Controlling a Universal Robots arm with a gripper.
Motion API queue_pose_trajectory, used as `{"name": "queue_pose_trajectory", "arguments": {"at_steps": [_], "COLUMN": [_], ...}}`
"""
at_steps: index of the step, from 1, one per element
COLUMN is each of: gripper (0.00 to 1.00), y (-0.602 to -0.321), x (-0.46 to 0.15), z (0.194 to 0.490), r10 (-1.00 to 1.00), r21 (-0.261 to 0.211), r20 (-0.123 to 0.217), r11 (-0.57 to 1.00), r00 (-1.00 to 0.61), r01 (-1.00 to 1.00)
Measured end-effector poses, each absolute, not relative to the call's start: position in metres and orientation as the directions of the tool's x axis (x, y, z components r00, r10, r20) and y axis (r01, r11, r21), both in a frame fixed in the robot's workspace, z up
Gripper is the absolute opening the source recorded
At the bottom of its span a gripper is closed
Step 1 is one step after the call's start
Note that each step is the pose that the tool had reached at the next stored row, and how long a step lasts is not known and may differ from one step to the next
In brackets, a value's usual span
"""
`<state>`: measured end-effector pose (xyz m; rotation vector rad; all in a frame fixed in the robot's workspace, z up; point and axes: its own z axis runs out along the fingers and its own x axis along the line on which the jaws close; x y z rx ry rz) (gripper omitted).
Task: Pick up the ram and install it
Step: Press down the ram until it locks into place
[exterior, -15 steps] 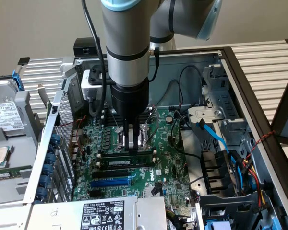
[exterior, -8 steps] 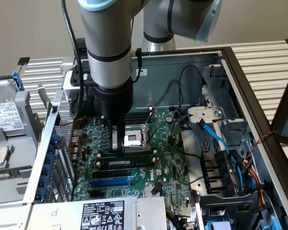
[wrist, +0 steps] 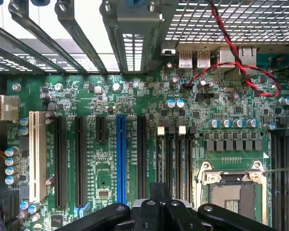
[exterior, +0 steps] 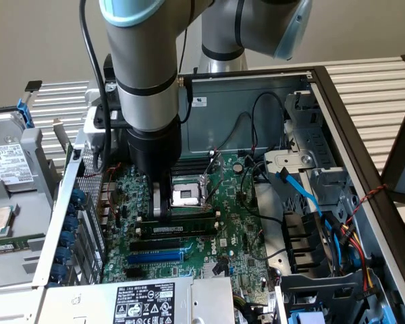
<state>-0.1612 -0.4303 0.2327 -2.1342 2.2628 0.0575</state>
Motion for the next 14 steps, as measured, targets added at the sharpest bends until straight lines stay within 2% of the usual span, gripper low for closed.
{"name": "queue_pose_trajectory", "arguments": {"at_steps": [14], "gripper": [0.11], "y": [-0.4315], "x": [-0.1609], "z": [0.2306], "r10": [-0.997], "r21": [0.005], "r20": [-0.053], "r11": [0.058], "r00": [-0.058], "r01": [-0.998]}}
